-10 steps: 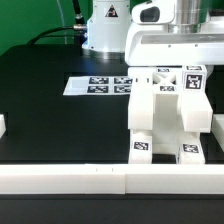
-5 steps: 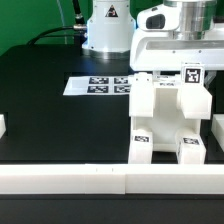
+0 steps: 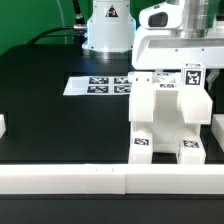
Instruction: Assemble chair
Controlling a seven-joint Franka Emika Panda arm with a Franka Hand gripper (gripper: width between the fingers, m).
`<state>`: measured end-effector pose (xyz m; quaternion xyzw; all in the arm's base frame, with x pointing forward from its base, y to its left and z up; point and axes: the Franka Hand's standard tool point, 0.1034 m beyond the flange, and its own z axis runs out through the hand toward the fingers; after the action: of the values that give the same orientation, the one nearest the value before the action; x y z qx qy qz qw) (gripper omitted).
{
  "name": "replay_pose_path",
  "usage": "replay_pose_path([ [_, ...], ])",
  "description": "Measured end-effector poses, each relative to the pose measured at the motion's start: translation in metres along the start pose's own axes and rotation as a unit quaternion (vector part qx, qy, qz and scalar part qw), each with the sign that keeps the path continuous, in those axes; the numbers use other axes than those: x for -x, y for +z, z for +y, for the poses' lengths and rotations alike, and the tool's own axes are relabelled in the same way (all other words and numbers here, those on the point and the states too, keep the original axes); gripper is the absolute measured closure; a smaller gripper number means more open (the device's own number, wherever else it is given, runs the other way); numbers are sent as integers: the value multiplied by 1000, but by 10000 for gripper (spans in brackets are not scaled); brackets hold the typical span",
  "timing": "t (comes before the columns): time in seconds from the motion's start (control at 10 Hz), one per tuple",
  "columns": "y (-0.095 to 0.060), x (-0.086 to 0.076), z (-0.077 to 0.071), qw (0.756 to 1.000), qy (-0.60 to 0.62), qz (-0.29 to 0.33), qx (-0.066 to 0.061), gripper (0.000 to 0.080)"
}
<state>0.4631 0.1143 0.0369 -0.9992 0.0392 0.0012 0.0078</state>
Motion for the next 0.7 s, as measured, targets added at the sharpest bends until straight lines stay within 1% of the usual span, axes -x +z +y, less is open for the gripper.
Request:
replay_pose_path([
  [0.4,-3,1,0,1000,0,1,-1,150],
  [0.5,-6,5,-4,1000,3,2,-2,150],
  [0.7,-5,12,-9,1000,-1,1,-2,150],
])
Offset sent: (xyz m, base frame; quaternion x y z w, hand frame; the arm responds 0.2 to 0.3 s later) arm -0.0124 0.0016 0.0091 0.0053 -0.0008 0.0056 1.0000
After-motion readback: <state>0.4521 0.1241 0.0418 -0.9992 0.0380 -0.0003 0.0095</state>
